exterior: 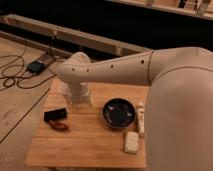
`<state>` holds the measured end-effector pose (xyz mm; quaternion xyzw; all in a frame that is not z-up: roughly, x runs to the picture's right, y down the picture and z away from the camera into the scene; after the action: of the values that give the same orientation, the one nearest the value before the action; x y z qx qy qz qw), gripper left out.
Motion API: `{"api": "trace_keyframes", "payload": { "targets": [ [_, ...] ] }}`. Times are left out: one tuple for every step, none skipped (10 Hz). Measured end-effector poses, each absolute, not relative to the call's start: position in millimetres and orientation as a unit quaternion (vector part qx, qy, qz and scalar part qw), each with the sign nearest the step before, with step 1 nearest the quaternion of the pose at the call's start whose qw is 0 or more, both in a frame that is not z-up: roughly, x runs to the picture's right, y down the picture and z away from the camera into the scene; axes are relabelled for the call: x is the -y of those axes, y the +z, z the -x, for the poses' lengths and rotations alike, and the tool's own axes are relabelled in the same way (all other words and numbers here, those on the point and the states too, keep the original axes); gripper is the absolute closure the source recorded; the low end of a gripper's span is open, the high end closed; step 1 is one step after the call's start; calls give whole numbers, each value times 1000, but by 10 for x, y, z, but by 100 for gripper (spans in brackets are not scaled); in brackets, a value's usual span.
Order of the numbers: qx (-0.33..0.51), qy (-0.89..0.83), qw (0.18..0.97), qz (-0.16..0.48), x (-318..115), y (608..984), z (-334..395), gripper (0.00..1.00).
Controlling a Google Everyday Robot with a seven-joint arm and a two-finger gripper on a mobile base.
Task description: Move the arm in a circular motion
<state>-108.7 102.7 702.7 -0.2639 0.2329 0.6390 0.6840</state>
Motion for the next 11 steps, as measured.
{"api": "trace_keyframes", "payload": {
  "targets": [
    [-233,639,684,264,-1027,7027,1087,35],
    [-233,639,684,264,-1027,7027,1087,35],
    [-233,639,684,264,-1027,7027,1087,35],
    [-233,639,684,264,-1027,7027,1087,35],
    [-233,639,684,264,-1027,7027,1087,35],
    [-233,639,684,264,-1027,7027,1087,35],
    [-233,639,684,264,-1027,7027,1087,35],
    [-233,639,684,264,-1027,7027,1086,35],
    [-233,639,684,264,-1032,7028,1080,35],
    [-234,635,685,269,-1088,7044,1049,35],
    [-238,634,683,273,-1153,7057,966,35]
  ]
}}
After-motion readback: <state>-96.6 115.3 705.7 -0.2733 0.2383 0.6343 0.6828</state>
